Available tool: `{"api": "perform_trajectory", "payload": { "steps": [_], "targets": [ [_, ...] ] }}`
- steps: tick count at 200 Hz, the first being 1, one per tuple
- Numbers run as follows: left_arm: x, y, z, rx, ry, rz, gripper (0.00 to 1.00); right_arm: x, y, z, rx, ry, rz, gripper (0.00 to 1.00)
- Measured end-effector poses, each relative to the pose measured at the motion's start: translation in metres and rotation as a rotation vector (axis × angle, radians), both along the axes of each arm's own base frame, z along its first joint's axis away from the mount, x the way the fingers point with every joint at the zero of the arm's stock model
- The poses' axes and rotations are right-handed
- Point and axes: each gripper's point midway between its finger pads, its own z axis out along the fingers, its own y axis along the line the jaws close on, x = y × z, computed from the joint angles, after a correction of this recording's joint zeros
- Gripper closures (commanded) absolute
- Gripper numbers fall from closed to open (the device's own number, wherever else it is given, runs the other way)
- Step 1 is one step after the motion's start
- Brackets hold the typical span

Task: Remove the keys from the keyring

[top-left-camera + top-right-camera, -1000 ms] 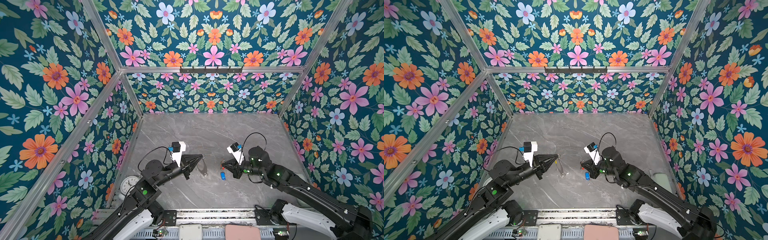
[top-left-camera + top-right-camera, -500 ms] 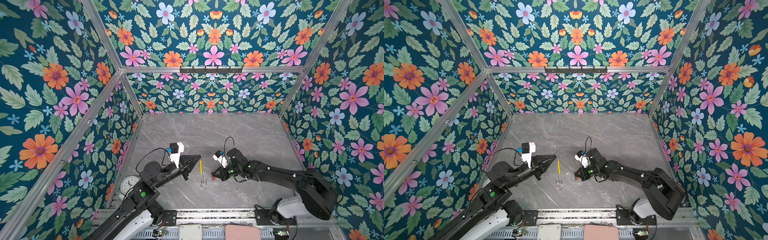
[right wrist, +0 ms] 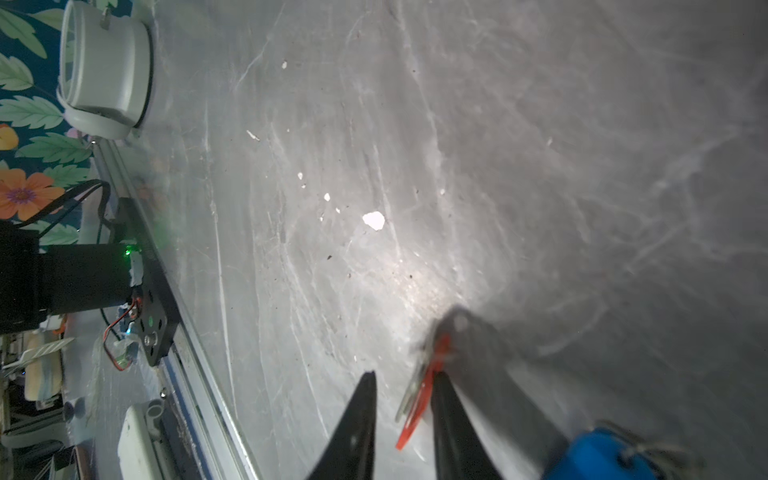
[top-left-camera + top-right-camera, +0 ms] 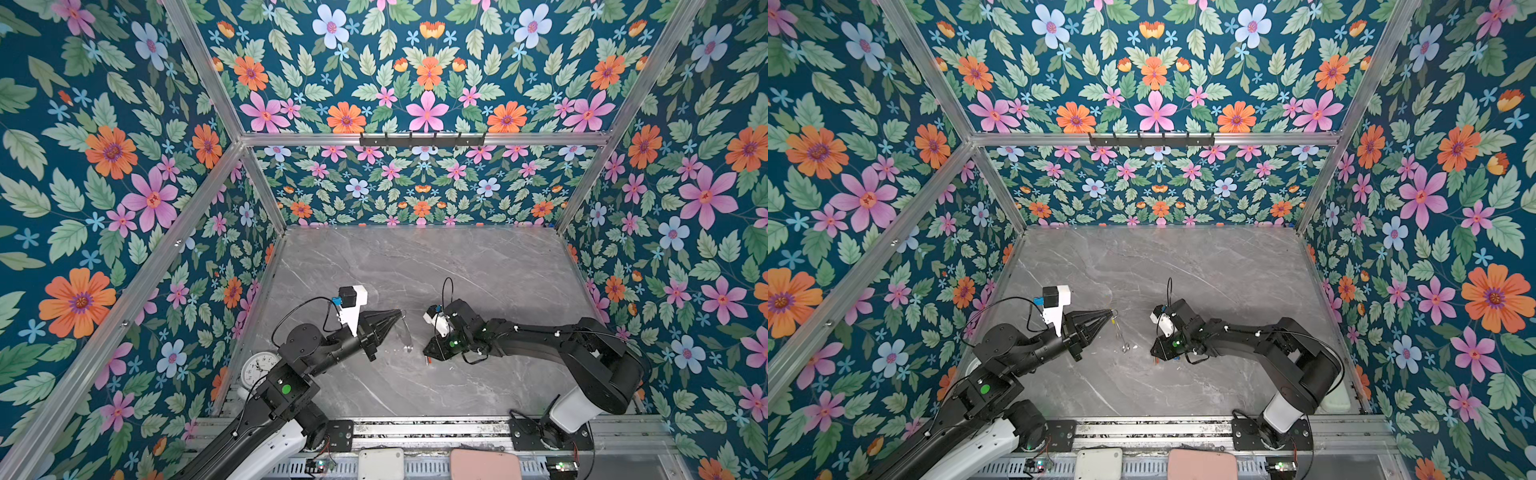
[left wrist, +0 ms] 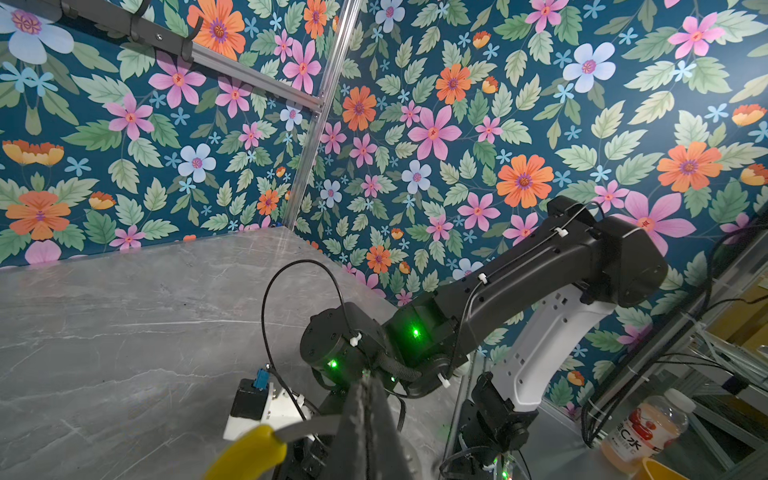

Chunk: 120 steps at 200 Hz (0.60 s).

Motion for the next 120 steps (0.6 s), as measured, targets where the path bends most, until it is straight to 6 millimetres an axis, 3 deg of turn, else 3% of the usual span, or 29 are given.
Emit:
{"api": "perform_trajectory", "payload": {
  "steps": [32, 53, 65, 87, 120],
  "targets": [
    [0.0, 0.0, 0.0, 0.0, 0.0, 0.0, 1.0, 0.006, -0.008, 0.001, -0.034, -0.029, -0.051, 0.51],
    [0.0, 0.0, 0.0, 0.0, 0.0, 0.0, 1.0, 0.01, -0.015, 0.019, -0.023, -0.086, -0.078, 0.48],
    [0.0, 0.0, 0.0, 0.0, 0.001, 0.001, 1.0, 0.012, -0.017, 0.039, 0.007, -0.136, -0.092, 0.44],
    [0.002, 0.0, 0.0, 0.002, 0.004, 0.008, 1.0, 0.012, -0.018, 0.093, 0.101, -0.258, -0.106, 0.34],
    [0.005, 0.001, 0.0, -0.011, 0.028, 0.025, 1.0, -0.018, 0.0, 0.184, 0.267, -0.485, -0.009, 0.32]
  ]
}}
